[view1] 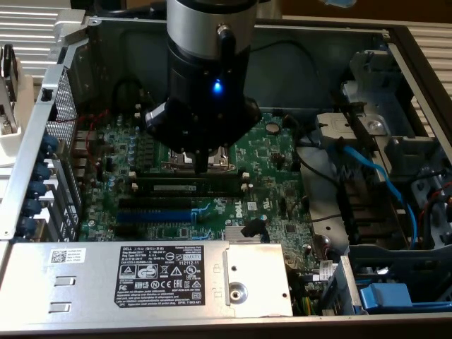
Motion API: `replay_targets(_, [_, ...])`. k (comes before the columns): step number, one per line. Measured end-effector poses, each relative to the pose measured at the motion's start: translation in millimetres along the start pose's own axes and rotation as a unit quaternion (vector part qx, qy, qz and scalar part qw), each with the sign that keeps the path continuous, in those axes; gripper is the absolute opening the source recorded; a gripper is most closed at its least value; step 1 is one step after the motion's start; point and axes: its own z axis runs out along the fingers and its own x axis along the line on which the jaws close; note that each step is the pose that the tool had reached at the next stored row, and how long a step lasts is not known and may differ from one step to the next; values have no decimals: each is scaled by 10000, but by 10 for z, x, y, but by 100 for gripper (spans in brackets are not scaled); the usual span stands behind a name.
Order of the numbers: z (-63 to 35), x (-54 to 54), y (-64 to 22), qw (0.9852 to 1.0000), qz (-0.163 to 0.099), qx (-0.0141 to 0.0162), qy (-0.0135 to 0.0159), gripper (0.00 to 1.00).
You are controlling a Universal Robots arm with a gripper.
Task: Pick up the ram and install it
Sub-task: 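Press down the ram until it locks into place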
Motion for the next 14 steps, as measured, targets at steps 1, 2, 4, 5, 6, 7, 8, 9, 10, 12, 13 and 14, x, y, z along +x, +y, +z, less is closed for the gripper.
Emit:
replay_targets(1, [0,0,0,10000,63,-1,0,10])
replay_targets(2, [0,-1,0,9999,118,-1,0,10])
replay_targets(4, [0,0,0,9997,241,-3,0,10])
replay_targets(5, [0,0,0,9995,300,-4,0,10])
replay_targets(6, [1,0,0,9994,360,-5,-1,10])
replay_targets(7, [0,0,0,9991,421,-6,-1,10])
replay_targets(8, [0,0,0,9988,481,-6,-1,10])
replay_targets(9, [1,0,0,9985,540,-7,-1,10])
replay_targets(10, [1,0,0,9982,601,-8,-1,10])
replay_targets(12, [1,0,0,9974,723,-9,-2,10])
replay_targets(13, [1,0,0,9970,774,-10,-2,10])
replay_targets(14, [1,0,0,9966,824,-10,-3,10])
